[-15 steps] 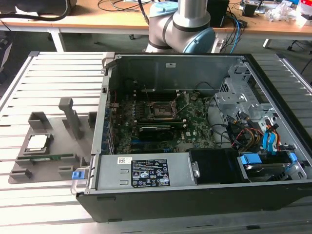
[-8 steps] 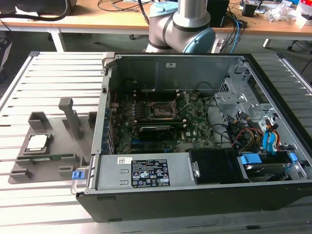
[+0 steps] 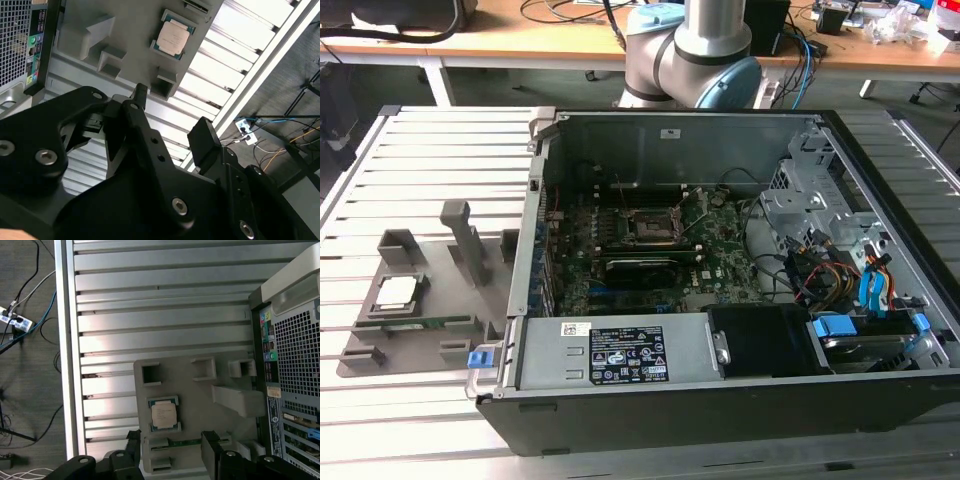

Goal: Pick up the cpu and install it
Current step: 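Pick up the cpu and move it towards the insertion slot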

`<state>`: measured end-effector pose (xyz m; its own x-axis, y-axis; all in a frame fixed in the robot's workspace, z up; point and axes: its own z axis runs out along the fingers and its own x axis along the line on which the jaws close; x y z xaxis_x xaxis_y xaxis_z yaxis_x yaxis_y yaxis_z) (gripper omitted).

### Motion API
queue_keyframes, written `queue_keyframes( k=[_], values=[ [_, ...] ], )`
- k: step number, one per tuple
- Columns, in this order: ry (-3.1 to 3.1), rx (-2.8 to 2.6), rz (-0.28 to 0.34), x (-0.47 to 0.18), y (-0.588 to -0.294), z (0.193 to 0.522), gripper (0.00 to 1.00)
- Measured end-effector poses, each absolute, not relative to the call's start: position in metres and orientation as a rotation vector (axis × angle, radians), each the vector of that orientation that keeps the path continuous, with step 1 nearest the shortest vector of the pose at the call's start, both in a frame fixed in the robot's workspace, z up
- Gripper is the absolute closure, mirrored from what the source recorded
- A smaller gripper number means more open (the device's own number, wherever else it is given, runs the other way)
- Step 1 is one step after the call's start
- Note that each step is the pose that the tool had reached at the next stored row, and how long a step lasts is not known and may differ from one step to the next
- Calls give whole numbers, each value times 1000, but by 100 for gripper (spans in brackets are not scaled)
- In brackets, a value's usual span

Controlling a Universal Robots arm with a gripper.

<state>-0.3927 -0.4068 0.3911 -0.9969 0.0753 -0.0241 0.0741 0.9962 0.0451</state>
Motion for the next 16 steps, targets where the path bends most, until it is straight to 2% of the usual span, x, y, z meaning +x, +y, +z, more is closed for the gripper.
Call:
queue_keyframes(
  k=[1,5,11,13,16],
  values=[
    [3113,116,69,-393,-407,391,40],
    [3114,80,27,-393,-407,391,40],
    [3115,13,20,-393,-407,391,38],
    [3115,13,20,-393,-407,391,26],
    [3115,1,7,-393,-407,390,26]
  ],
)
